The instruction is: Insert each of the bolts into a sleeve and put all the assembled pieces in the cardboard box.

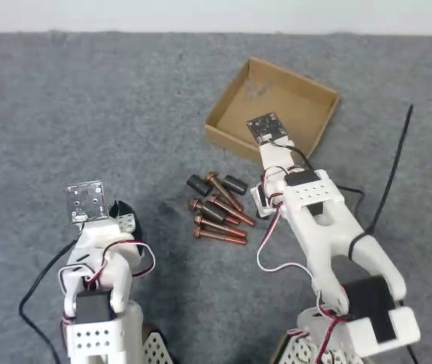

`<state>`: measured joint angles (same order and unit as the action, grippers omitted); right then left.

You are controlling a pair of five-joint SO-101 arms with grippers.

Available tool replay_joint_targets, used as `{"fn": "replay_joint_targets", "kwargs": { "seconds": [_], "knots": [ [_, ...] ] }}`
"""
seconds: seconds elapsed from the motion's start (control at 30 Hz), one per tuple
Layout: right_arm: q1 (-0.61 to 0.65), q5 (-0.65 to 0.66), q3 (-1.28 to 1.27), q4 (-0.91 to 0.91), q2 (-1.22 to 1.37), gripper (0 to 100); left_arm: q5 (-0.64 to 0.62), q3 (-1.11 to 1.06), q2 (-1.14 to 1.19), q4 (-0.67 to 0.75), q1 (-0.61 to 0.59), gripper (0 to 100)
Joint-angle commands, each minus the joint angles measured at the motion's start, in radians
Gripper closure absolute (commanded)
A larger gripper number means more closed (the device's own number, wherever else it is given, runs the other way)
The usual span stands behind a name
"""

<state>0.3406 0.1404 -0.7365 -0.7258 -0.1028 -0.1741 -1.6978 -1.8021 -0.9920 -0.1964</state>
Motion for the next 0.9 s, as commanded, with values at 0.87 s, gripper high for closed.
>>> {"fn": "replay_joint_targets", "kwargs": {
  "seconds": [0.87],
  "knots": [
    [-0.039, 0.064, 0.219, -0.03, 0.179, 97.2, 0.008, 0.013, -0.017, -0.002, -0.002, 98]
  ]
}}
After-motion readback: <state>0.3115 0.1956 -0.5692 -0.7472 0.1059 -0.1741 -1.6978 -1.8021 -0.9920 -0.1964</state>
